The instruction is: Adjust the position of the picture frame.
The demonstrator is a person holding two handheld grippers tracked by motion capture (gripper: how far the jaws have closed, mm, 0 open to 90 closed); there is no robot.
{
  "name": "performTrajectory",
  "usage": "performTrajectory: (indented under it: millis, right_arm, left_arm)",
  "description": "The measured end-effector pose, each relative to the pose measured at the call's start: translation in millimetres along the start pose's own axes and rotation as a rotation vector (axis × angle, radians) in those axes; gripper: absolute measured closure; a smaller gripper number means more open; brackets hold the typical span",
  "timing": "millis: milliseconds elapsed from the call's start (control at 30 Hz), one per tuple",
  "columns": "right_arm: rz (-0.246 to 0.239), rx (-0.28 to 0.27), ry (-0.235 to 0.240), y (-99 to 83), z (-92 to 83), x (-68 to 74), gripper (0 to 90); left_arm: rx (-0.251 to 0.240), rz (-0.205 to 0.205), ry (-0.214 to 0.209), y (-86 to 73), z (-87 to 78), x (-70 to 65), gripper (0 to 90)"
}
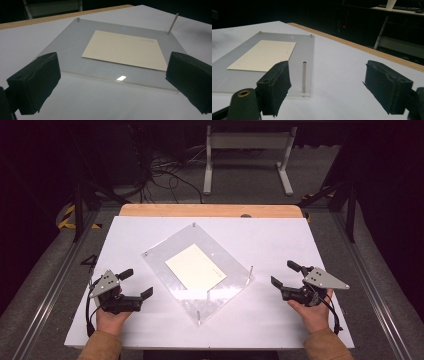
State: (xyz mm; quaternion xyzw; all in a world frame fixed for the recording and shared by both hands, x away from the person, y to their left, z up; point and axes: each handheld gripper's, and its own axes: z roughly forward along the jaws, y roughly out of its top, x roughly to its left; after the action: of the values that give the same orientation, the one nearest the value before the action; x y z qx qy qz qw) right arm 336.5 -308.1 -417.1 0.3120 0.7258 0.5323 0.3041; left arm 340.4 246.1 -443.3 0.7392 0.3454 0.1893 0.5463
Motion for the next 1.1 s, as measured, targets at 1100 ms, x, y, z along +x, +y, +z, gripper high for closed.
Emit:
performTrajectory:
  millis: [1100]
  right_arm:
    - [-0.048, 0.084, 0.151, 24.5, 31.3, 54.0, 22.9]
  left_arm:
    - [0.018, -0.023, -0.004, 0.1, -2.0, -1.1, 0.0]
